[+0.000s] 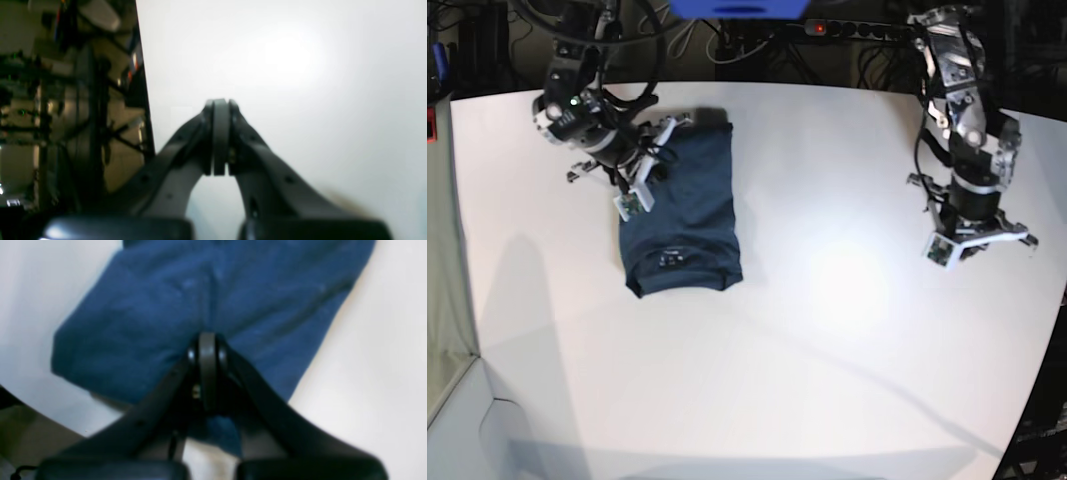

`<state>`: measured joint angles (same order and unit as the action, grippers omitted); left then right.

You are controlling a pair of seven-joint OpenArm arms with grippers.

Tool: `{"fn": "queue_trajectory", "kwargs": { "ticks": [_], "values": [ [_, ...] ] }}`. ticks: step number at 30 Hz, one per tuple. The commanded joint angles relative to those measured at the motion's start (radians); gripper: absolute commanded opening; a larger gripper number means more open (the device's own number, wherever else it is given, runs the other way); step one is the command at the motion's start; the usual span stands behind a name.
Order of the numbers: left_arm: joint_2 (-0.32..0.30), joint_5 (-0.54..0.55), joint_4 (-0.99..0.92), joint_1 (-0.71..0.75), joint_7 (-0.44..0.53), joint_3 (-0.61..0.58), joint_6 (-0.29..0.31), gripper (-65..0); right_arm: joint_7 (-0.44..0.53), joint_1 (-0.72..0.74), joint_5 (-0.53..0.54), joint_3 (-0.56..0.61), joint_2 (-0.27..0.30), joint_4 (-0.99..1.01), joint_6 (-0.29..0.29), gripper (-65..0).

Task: Layout the t-shirt on the table in an organized manner, then fold the t-shirt properly

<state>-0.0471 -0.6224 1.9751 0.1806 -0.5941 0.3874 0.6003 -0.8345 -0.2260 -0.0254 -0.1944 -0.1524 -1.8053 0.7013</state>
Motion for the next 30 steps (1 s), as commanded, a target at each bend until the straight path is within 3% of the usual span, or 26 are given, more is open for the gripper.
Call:
{"fn": "queue_trajectory", "kwargs": {
  "ticks": [1, 10, 18, 26, 30],
  "values": [
    [-0.004, -0.001, 0.026, -0.002, 0.020, 0.014, -0.010, -64.9, 0.019, -0.006, 0.011, 0.002, -0.005, 0.000, -0.003, -65.0],
    [-0.004, 0.000, 0.030, 0.069, 0.026, 0.052, -0.010, -64.9, 0.105, -0.033, 0.011, 0.000, -0.005, 0.071, -0.003, -65.0],
    [0.008, 0.002, 0.040, 0.081, 0.021, 0.054, -0.010, -64.9, 0.094, -0.043, 0.012, -0.001, -0.005, -0.176, -0.003, -65.0],
    [0.120, 0.011, 0.045, 0.191, 0.024, 0.046, -0.010, -64.9, 0.096, -0.123, 0.009, -0.047, 0.012, -0.230, -0.003, -65.0],
    [0.180, 0.132, 0.045, 0.256, 0.020, 0.049, -0.010, -64.9, 0.100, -0.181, 0.009, -0.087, 0.053, -0.230, -0.003, -65.0]
  ]
}}
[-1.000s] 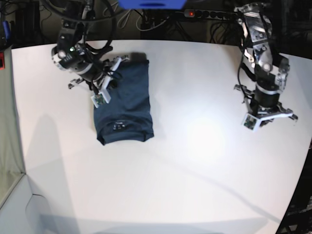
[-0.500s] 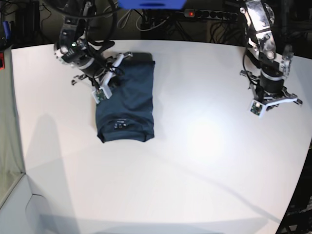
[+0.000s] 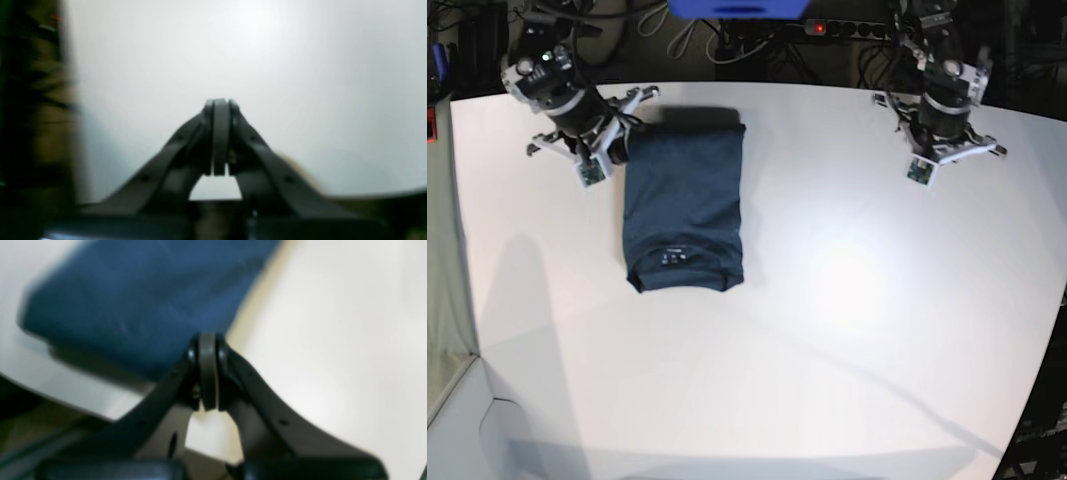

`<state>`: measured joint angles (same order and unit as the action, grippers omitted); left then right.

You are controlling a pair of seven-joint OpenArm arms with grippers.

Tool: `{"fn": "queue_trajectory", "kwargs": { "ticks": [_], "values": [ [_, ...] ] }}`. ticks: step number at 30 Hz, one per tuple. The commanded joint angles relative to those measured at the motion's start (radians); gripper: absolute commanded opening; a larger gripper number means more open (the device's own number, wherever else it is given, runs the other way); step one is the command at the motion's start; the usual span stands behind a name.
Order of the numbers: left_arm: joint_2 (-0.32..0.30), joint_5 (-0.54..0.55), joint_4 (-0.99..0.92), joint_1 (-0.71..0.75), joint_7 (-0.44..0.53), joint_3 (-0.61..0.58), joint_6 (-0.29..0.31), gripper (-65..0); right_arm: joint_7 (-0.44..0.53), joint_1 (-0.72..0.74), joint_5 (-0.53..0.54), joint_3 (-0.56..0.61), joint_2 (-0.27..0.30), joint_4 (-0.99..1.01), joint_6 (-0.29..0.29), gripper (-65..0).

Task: Layout the t-shirt on the table in an organized manner, then fold the t-shirt properly

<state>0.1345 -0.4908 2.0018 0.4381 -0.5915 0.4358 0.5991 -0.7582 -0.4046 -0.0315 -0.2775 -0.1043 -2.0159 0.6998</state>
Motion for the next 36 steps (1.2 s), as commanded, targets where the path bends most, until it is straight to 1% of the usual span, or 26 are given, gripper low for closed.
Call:
{"fn": "queue_trajectory", "kwargs": {
  "ticks": [1, 3, 6, 8, 12, 17, 21, 23, 26, 28, 30, 34, 36],
  "values": [
    [0.004, 0.025, 0.018, 0.017, 0.017, 0.001, -0.009, -64.9, 0.026, -0.018, 0.017, -0.012, 0.019, -0.019, -0.002, -65.0],
    [0.018, 0.067, 0.018, 0.054, 0.017, -0.001, -0.009, -64.9, 0.026, -0.052, 0.017, -0.032, 0.048, -0.019, -0.002, -65.0],
    [0.023, 0.113, 0.018, 0.118, 0.017, -0.004, -0.009, -64.9, 0.027, -0.099, 0.017, -0.064, 0.074, -0.019, -0.002, -65.0],
    [0.023, 0.151, 0.018, 0.161, 0.017, -0.005, -0.009, -64.9, 0.027, -0.127, 0.017, -0.091, 0.076, -0.019, -0.002, -65.0],
    [0.023, 0.229, 0.014, 0.255, 0.017, -0.064, -0.009, -64.9, 0.022, -0.165, 0.017, -0.173, 0.071, -0.013, -0.002, -65.0],
    [0.023, 0.298, 0.006, 0.339, 0.017, -0.157, -0.009, -64.9, 0.024, -0.216, 0.017, -0.210, 0.071, -0.013, -0.002, -65.0],
    [0.023, 0.303, -0.062, 0.342, 0.018, -0.190, -0.011, -64.9, 0.027, -0.256, 0.017, -0.208, 0.071, 0.002, -0.002, -65.0],
    [0.023, 0.309, -0.143, 0.336, 0.025, -0.190, -0.011, -64.9, 0.029, -0.264, 0.017, -0.208, 0.071, 0.033, -0.002, -65.0],
    [0.020, 0.314, -0.261, 0.290, 0.026, -0.193, -0.011, -64.9, 0.030, -0.264, 0.017, -0.211, 0.071, 0.093, -0.002, -65.0],
    [0.000, 0.314, -0.347, 0.264, 0.031, -0.213, -0.011, -64.9, 0.061, -0.264, 0.017, -0.214, 0.071, 0.132, -0.002, -65.0],
    [-0.029, 0.314, -0.428, 0.239, 0.074, -0.228, -0.021, -64.9, 0.118, -0.271, 0.017, -0.214, 0.068, 0.174, -0.002, -65.0],
    [-0.054, 0.303, -0.596, 0.207, 0.232, -0.226, -0.023, -64.9, 0.194, -0.285, 0.017, -0.208, 0.054, 0.280, -0.002, -65.0],
    [-0.071, 0.310, -0.669, 0.192, 0.287, -0.231, -0.023, -65.0, 0.223, -0.285, 0.017, -0.210, 0.054, 0.327, -0.002, -65.0]
  ]
}}
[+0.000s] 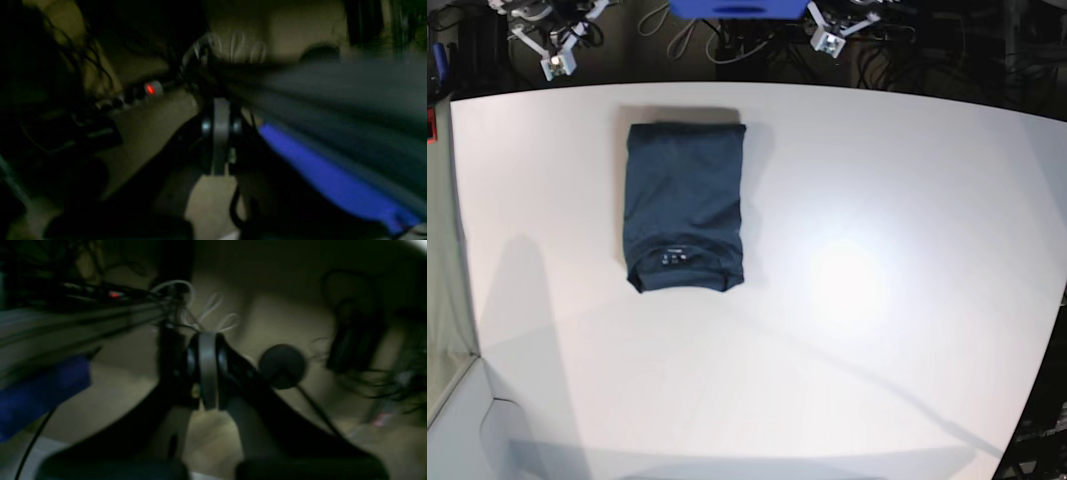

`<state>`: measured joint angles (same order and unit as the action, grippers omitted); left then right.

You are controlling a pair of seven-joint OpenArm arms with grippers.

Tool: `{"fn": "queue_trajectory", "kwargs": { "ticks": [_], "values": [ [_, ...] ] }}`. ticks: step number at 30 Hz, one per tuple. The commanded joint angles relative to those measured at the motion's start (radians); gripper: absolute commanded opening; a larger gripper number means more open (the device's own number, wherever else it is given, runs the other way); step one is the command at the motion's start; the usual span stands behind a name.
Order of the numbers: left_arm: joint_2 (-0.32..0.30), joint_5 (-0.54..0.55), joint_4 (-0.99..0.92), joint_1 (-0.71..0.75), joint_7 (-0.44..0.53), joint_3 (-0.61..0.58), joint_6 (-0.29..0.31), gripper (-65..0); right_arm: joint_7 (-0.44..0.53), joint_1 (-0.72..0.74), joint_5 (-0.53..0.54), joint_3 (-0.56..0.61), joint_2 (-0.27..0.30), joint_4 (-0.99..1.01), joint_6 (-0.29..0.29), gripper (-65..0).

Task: Layout the t-shirt on the table in an organized manner, then fold the t-shirt properly

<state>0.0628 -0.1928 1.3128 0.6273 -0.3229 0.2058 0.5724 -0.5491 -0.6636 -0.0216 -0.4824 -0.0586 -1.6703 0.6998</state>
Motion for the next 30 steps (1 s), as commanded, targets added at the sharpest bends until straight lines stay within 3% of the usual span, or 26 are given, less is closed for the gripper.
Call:
{"fn": "queue_trajectory", "kwargs": {
  "ticks": [1, 6, 11, 20, 26, 30],
  "values": [
    [-0.008, 0.013, -0.023, -0.005, 0.046, -0.003, 0.004, -65.0, 0.031, -0.026, 0.007, -0.005, 0.009, 0.011, -0.002, -65.0],
    [-0.022, 0.014, -0.260, -0.080, 0.121, 0.010, 0.004, -65.0, 0.126, -0.023, 0.007, -0.003, 0.009, 0.181, -0.002, -65.0],
    [-0.064, 0.014, -0.510, -0.188, 0.201, 0.065, 0.004, -65.0, 0.309, 0.012, 0.005, 0.021, 0.012, 0.402, -0.002, -65.0],
    [-0.142, 0.016, -0.968, -0.427, 0.365, 0.079, 0.004, -65.0, 0.631, 0.075, 0.004, 0.170, 0.015, 0.770, -0.002, -65.0],
    [-0.166, 0.016, -1.002, -0.459, 0.400, 0.077, 0.004, -65.0, 0.739, 0.143, 0.004, 0.256, 0.015, 0.930, -0.002, -65.0],
    [-0.191, 0.016, -0.999, -0.461, 0.400, 0.079, 0.004, -65.0, 0.748, 0.184, 0.004, 0.261, 0.015, 0.987, -0.050, -65.0]
  ]
}}
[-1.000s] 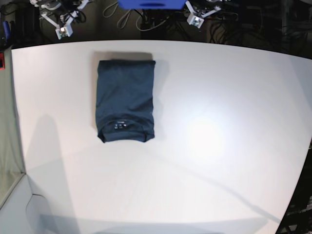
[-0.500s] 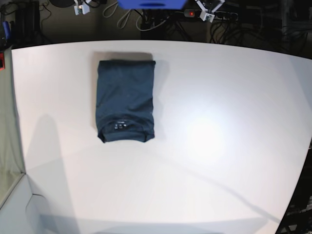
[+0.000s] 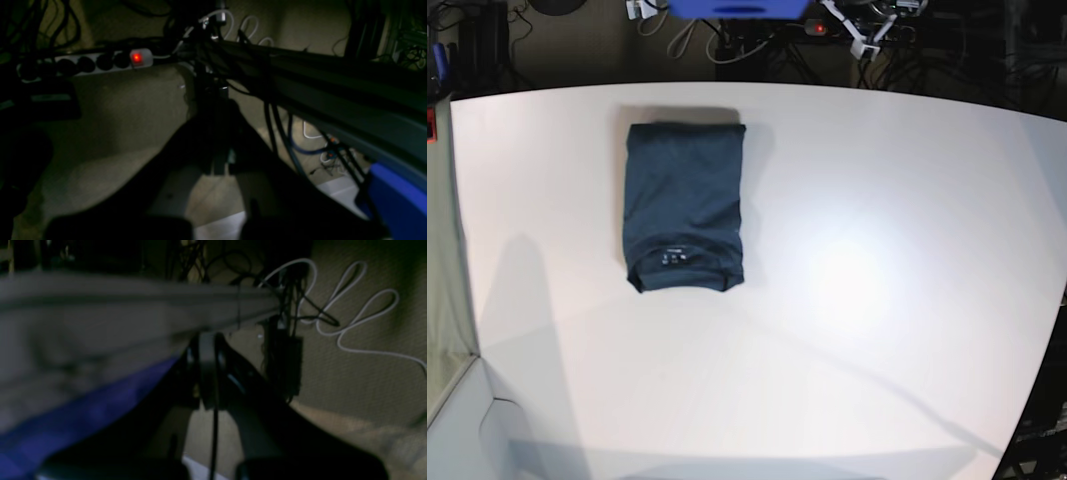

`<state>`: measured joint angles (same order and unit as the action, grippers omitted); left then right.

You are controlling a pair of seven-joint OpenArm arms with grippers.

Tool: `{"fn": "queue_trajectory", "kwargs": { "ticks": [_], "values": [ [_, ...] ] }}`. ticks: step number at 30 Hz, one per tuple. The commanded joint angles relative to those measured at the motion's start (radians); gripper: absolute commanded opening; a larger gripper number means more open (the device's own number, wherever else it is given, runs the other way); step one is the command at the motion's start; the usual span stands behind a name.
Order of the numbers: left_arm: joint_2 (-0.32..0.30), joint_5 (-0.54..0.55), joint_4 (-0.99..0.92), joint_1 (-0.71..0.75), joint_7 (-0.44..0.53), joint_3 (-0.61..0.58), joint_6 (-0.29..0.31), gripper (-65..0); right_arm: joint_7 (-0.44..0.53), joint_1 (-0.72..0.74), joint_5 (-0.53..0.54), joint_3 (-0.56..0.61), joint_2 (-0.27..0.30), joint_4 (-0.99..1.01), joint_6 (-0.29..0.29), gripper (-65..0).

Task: Layout the t-shirt on the table in an organized manner, then fold the t-shirt properly

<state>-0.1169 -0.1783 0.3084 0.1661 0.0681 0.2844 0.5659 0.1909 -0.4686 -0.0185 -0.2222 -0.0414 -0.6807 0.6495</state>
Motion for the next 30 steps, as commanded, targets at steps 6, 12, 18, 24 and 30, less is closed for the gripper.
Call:
{"fn": "queue_trajectory", "kwargs": {
  "ticks": [6, 12, 18, 24, 30],
  "values": [
    [-0.040, 0.001, -0.004, -0.044, 0.019, 0.032, -0.106, -65.0, 0.009, 0.075, 0.001, -0.004, -0.002, 0.102, -0.078, -65.0],
    [-0.037, -0.010, -0.004, -0.092, 0.009, 0.026, -0.131, -65.0, 0.097, 0.136, 0.001, -0.003, -0.002, 0.200, -0.196, -65.0],
    [-0.036, -0.010, -0.165, -0.164, 0.017, 0.028, -0.134, -65.0, 0.147, 0.250, 0.001, -0.004, 0.030, 0.404, -0.440, -65.0],
    [-0.033, -0.010, -0.211, -0.185, 0.019, 0.028, -0.134, -65.0, 0.204, 0.318, -0.001, 0.000, 0.056, 0.516, -0.713, -65.0],
    [-0.011, -0.010, -0.220, -0.185, 0.009, 0.026, -0.134, -64.9, 0.258, 0.327, -0.001, -0.004, 0.077, 0.516, -0.952, -65.0]
  ]
}}
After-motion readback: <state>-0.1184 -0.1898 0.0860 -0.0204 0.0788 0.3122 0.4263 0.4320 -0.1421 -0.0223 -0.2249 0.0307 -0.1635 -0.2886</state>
